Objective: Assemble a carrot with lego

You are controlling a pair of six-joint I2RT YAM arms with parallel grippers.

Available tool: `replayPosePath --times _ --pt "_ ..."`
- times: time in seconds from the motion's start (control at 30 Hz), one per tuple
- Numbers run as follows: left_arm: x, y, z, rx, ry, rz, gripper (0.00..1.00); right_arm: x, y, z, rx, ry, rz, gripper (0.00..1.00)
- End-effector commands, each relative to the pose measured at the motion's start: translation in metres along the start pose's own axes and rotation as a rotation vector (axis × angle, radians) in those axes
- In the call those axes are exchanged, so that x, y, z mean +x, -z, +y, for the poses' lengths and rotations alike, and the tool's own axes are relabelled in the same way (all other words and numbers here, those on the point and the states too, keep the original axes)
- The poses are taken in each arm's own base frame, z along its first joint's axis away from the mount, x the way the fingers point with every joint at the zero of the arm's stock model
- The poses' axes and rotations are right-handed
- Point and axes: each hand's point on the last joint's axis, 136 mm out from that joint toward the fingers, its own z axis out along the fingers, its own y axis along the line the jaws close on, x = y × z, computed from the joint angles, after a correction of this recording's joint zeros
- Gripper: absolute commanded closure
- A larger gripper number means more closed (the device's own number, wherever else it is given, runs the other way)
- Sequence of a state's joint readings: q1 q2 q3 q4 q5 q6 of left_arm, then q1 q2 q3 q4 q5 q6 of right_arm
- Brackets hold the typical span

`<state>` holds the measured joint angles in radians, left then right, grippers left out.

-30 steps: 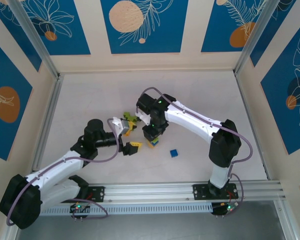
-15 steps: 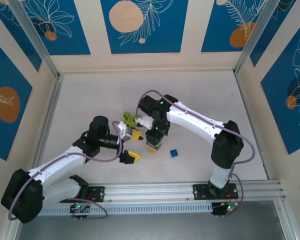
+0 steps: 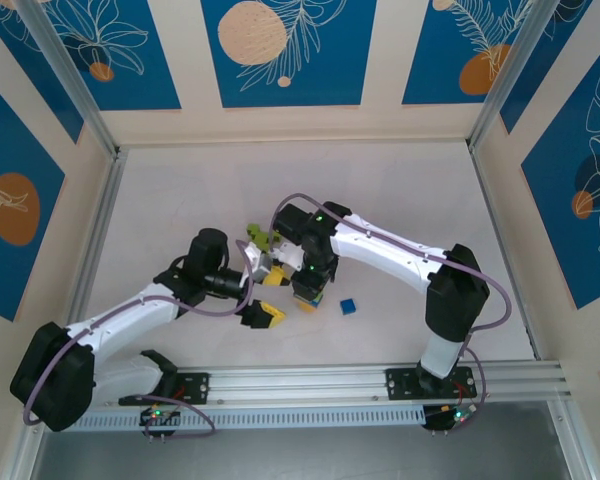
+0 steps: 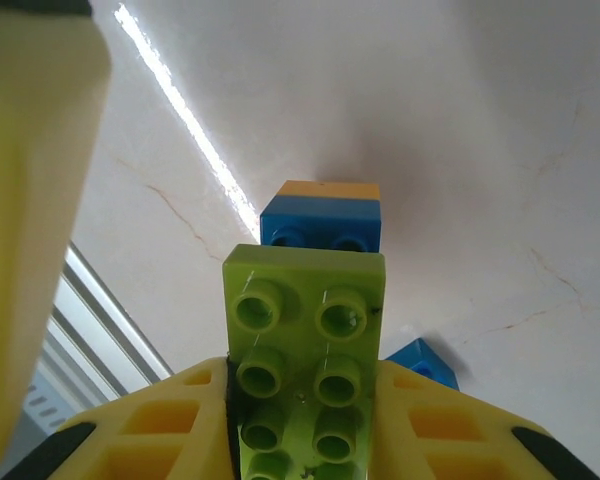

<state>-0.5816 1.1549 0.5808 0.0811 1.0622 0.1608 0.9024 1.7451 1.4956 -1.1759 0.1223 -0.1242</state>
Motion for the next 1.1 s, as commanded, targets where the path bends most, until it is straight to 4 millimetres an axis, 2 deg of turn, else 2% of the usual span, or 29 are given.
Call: replayPosePath --times 0.0,0.23,0.4,0.5,0.57,0.73,0.97,1.07 --pt "-0.013 0.002 0.015 -0.098 -0.072 -0.011 0.01 -0.002 0.005 0.014 -0.043 0.037 -0.036 0.69" --pt "-0.012 0.004 0.024 -0.150 -0.072 -0.012 0.00 0.000 0.046 0.009 -0.010 0.020 -0.161 0.70" --pt "-0.012 0.005 0.031 -0.176 -0.060 -0.019 0.01 0.013 0.057 0.007 0.009 0.002 -0.153 0.70" --pt "-0.019 0.018 0.038 -0.229 -0.055 -0.073 0.01 0.023 0.058 0.009 0.001 -0.009 -0.135 0.70" --pt "-0.025 0.034 0.051 -0.308 -0.036 -0.134 0.01 0.027 0.059 0.013 -0.013 -0.008 -0.139 0.70" --pt "-0.037 0.087 0.078 -0.514 0.015 -0.301 0.01 0.035 0.047 0.025 -0.054 0.031 -0.108 0.70" --pt "-0.039 0.104 0.083 -0.574 0.035 -0.349 0.01 0.028 0.016 0.050 -0.101 0.178 -0.027 0.70" --pt "-0.039 0.107 0.083 -0.583 0.034 -0.359 0.01 0.023 0.008 0.052 -0.105 0.205 -0.001 0.70"
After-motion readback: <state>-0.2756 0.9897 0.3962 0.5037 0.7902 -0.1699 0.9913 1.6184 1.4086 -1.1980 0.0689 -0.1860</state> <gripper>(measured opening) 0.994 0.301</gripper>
